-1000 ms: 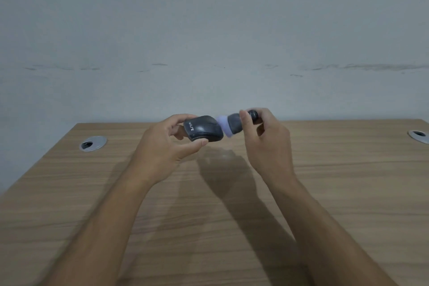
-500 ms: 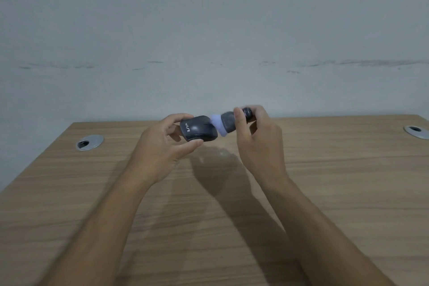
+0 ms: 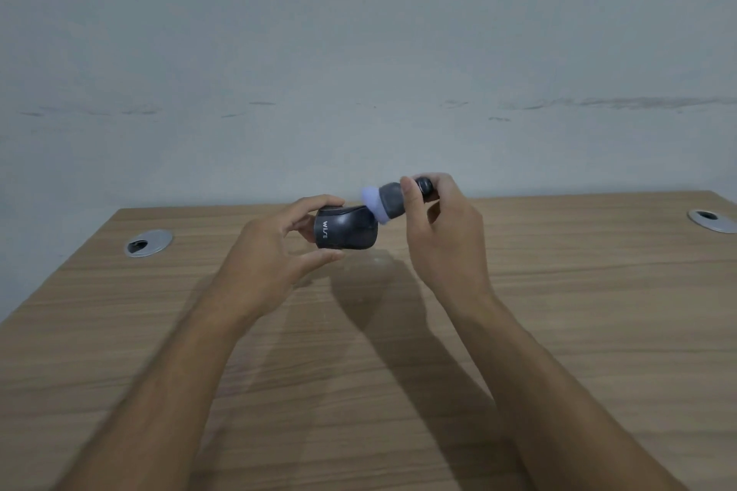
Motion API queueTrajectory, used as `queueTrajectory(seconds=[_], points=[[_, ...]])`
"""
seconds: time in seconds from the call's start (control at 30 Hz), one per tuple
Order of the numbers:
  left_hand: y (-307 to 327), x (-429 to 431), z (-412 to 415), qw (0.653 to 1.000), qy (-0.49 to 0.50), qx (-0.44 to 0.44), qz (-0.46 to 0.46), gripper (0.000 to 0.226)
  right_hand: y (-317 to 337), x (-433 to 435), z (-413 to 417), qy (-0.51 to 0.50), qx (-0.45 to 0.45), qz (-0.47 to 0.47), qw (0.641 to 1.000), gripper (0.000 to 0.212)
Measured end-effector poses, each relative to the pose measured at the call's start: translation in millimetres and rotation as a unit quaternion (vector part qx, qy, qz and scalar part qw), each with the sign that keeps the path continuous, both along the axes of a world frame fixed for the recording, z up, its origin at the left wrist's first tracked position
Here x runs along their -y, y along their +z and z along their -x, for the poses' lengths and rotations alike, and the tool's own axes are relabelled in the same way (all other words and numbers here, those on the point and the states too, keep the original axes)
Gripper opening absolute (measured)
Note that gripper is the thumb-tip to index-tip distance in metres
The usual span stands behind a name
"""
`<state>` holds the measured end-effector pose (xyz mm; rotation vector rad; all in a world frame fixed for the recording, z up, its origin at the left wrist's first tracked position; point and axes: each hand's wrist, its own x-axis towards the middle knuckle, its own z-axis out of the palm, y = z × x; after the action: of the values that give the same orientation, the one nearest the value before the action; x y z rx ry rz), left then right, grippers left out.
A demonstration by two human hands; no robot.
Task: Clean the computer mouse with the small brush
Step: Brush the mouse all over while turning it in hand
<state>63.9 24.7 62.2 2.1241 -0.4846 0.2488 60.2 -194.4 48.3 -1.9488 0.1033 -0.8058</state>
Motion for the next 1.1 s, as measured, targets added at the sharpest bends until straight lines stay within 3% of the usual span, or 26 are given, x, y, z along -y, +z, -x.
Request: queueTrajectory(seconds=[0.17, 0.23, 0.3, 0.47, 0.57, 0.67, 0.97, 1.1], points=[[-3, 0, -5, 0.999, 0.026, -0.025, 0.024, 0.039, 13, -28, 14, 0.125, 0.052, 0.064, 0.989, 0.017], [-3, -3, -8, 0.998, 0.038, -0.038, 0.036, 0.042, 9, -29, 14, 0.152, 0.057, 0.081, 0.983, 0.015], [-3, -6, -10, 0.997, 0.056, -0.047, 0.036, 0.045, 3, -22, 10, 0.150, 0.060, 0.086, 0.983, 0.013], [-7, -7, -14, 0.990, 0.073, -0.105, 0.062, 0.027, -1, -6, 4, 0.114, 0.046, 0.125, 0.984, 0.014], [-6, -6, -14, 0.988, 0.076, -0.120, 0.056, 0.027, 10, -14, 9, 0.149, 0.067, 0.092, 0.982, 0.013], [-4, -6, -13, 0.989, 0.066, -0.121, 0.049, 0.029, 15, -21, 14, 0.187, 0.069, 0.126, 0.972, 0.013], [-4, 0, -13, 0.992, 0.106, -0.064, -0.018, 0.028, 17, -4, 9, 0.141, 0.044, 0.117, 0.982, 0.016], [-2, 4, -11, 0.993, 0.097, -0.041, -0.060, 0.046, 32, -13, 18, 0.220, 0.053, 0.189, 0.955, 0.013]])
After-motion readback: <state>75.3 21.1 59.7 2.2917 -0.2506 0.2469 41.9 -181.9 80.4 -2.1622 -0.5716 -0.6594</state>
